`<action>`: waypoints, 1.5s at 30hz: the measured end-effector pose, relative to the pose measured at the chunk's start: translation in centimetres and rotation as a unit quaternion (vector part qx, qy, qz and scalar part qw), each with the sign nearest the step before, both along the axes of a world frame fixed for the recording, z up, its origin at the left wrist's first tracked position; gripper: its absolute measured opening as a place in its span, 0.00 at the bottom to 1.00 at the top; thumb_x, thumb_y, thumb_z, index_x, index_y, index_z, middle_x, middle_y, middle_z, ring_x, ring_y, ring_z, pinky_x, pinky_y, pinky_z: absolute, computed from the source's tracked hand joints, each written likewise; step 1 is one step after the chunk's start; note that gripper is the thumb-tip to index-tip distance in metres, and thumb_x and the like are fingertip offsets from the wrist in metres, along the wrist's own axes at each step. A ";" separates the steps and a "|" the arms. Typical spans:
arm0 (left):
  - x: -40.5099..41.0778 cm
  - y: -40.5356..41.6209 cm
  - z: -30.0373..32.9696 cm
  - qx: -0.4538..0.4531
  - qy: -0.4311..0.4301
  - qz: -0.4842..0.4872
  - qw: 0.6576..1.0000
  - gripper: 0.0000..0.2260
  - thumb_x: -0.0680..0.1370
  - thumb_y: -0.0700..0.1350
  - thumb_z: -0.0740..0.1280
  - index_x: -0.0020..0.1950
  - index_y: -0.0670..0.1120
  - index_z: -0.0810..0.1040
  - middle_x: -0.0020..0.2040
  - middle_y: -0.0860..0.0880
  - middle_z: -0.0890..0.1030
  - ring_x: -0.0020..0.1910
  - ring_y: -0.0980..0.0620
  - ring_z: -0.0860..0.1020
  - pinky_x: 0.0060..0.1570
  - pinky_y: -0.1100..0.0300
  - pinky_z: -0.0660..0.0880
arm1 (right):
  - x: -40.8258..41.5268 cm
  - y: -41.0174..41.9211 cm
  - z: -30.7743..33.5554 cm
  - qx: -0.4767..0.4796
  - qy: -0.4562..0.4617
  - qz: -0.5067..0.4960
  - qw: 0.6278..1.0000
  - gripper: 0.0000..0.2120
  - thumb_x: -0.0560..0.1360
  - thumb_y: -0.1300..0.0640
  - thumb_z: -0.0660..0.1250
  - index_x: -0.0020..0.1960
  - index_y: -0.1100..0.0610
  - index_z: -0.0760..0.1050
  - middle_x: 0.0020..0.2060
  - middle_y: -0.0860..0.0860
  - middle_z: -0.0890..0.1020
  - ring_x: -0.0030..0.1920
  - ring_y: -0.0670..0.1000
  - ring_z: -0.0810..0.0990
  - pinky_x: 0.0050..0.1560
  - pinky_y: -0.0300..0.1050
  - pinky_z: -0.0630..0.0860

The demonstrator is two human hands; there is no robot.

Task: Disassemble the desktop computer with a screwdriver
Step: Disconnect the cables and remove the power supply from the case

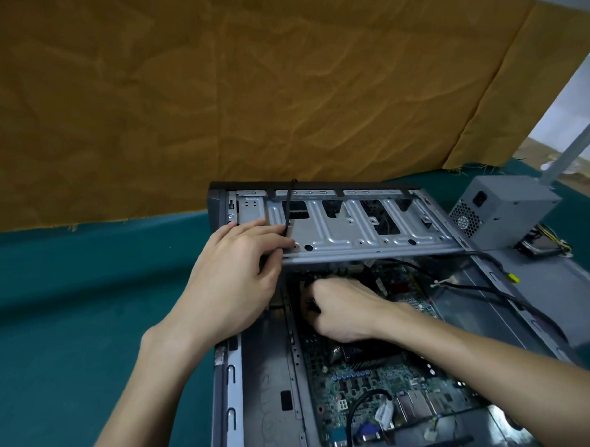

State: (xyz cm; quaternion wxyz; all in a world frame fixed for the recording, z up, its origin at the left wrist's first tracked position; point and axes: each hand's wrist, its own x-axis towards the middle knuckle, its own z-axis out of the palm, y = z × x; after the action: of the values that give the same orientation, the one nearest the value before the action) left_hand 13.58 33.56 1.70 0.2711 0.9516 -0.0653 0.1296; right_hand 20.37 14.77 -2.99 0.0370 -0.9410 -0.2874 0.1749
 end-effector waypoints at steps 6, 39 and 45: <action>0.0 0.1 0.0 -0.011 0.000 -0.003 1.000 0.15 0.83 0.48 0.59 0.65 0.58 0.80 0.72 0.61 0.74 0.76 0.61 0.63 0.77 0.57 0.54 | 0.4 -0.2 1.3 0.000 0.076 0.007 0.997 0.06 0.70 0.58 0.65 0.41 0.61 0.77 0.36 0.58 0.82 0.36 0.58 0.80 0.37 0.52 0.79; -0.1 0.5 0.2 -0.063 -0.009 -0.008 0.998 0.13 0.83 0.48 0.62 0.64 0.54 0.82 0.68 0.60 0.78 0.72 0.62 0.68 0.74 0.53 0.63 | -3.2 1.0 0.3 -0.029 -0.107 0.055 0.992 0.05 0.69 0.59 0.70 0.44 0.55 0.83 0.39 0.55 0.84 0.44 0.59 0.83 0.48 0.47 0.79; -0.1 0.5 0.2 -0.058 -0.011 -0.012 0.998 0.13 0.83 0.48 0.62 0.64 0.54 0.82 0.68 0.60 0.78 0.72 0.62 0.68 0.75 0.55 0.61 | -3.4 1.2 0.7 -0.043 -0.107 0.069 0.991 0.02 0.68 0.60 0.70 0.38 0.56 0.79 0.33 0.55 0.79 0.41 0.60 0.81 0.47 0.47 0.78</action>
State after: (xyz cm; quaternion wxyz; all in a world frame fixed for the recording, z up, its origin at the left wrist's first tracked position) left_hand 13.51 34.09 1.88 0.3267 0.9318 -0.0719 0.1407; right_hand 16.93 15.94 -2.24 -0.0467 -0.9328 -0.3465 0.0875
